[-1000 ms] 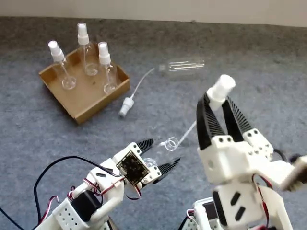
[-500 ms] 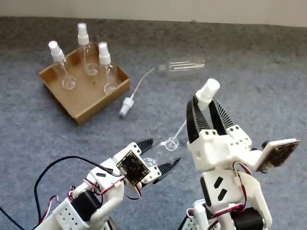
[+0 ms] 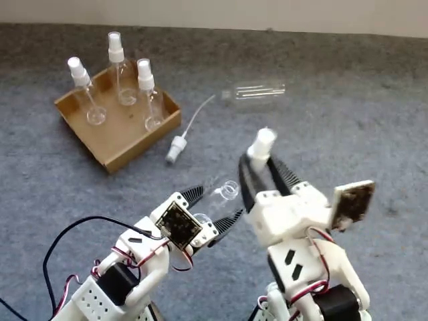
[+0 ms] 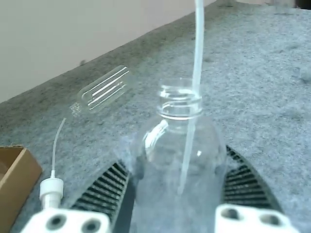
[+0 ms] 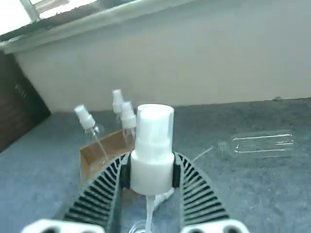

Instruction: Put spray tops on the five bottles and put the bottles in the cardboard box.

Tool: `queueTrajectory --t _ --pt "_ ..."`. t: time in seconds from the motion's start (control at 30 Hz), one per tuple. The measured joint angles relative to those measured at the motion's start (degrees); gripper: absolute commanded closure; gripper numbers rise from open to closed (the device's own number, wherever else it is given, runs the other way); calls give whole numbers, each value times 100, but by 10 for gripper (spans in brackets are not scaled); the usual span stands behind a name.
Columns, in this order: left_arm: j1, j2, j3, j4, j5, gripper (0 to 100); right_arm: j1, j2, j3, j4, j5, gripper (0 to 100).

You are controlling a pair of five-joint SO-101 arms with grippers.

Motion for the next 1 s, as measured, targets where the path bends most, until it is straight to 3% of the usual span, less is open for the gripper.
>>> queueTrajectory --t 0.27,0.53,1.0 --pt "-26 0 0 0 0 912 -563 9 0 149 290 969" --pt "-35 0 0 0 0 912 -633 9 0 1064 290 777" --pt "-70 0 0 0 0 912 -642 9 -800 1327 290 775"
